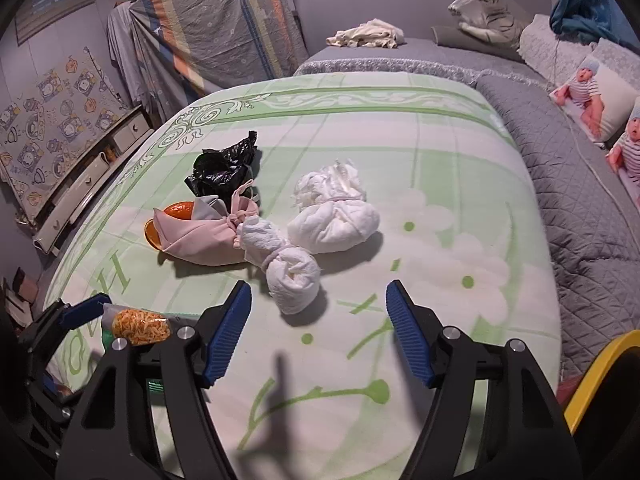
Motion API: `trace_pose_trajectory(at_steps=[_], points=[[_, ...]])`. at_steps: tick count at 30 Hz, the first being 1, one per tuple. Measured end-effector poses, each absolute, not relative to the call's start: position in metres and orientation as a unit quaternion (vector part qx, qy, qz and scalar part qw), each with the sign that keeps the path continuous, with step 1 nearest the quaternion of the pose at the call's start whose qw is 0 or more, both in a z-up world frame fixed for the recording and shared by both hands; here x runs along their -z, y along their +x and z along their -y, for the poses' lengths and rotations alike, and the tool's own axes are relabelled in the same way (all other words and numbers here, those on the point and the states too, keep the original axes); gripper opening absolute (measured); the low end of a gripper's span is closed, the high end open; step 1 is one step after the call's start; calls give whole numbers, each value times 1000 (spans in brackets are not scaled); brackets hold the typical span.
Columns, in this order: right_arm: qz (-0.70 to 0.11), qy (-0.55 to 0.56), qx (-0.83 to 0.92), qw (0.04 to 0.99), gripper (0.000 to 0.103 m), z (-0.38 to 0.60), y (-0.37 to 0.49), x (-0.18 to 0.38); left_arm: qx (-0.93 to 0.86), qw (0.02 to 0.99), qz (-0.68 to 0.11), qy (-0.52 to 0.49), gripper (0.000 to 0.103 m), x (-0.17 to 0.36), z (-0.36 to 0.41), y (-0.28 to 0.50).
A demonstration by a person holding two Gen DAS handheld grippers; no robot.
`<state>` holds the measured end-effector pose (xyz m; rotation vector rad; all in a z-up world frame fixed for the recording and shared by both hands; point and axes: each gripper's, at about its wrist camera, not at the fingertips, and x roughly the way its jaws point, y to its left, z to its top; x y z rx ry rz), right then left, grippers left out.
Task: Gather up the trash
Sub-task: 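Move both tools back over the trash on the bed, then grasp the green snack bag with the left tool while the right tool grasps the white tissue bundle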
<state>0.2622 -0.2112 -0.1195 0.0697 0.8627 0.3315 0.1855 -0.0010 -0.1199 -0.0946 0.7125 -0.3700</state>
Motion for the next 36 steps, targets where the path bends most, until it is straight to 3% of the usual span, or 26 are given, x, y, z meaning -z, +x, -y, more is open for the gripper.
trace_pose_trajectory(at_steps=[15, 23, 25, 29, 32, 36], points=[[-452, 34, -178, 874, 50, 202, 291, 135, 184, 907, -375, -47, 80, 130, 9, 201], [-458, 31, -187, 868, 47, 195, 297, 138, 176, 900, -397, -39, 54, 137, 14, 203], [-460, 33, -188, 867, 46, 194, 298, 139, 173, 901, -397, -40, 52, 136, 15, 202], [-464, 31, -191, 864, 40, 190, 300, 141, 170, 903, -393, -39, 35, 134, 14, 197], [-462, 29, -192, 865, 31, 188, 298, 139, 169, 903, -393, -37, 27, 133, 14, 196], [-459, 24, -188, 868, 28, 186, 294, 136, 166, 905, -391, -39, 21, 131, 11, 193]])
